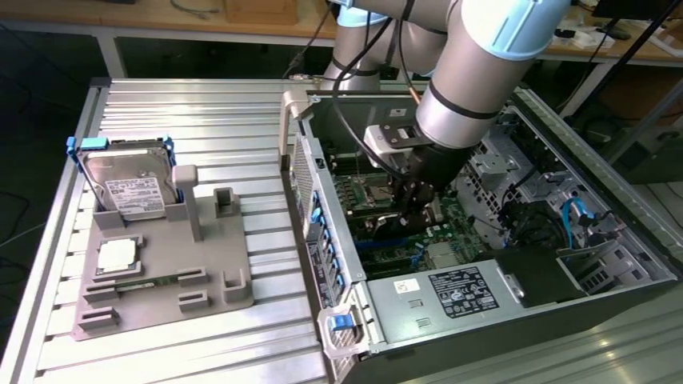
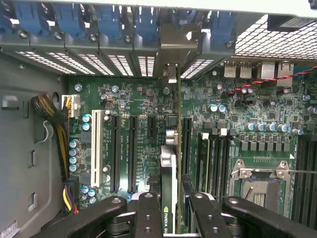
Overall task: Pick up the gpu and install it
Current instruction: 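Insert the gpu into the slot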
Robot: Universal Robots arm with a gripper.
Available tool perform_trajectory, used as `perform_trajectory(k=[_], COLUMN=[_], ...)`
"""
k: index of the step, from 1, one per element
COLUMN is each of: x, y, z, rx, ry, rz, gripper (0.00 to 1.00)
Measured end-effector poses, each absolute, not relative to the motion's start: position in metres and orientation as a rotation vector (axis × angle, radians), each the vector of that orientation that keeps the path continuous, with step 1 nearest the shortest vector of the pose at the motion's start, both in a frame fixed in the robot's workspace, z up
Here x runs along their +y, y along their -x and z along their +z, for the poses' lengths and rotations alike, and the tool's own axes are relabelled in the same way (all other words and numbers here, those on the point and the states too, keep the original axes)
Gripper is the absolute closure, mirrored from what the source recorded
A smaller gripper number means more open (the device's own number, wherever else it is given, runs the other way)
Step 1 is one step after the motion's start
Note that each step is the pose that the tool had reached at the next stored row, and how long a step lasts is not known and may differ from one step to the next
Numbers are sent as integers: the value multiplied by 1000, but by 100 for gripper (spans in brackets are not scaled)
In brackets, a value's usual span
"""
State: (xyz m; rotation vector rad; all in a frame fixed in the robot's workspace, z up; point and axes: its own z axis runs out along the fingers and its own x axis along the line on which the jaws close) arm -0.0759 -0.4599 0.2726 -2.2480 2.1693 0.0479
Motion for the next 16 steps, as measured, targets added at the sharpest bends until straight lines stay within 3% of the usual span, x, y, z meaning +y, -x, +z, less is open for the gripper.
perform_trajectory(k=[16], x=[-460], y=[77], z=[269], rx=[2168], ry=[2246], rz=[44], gripper=[73])
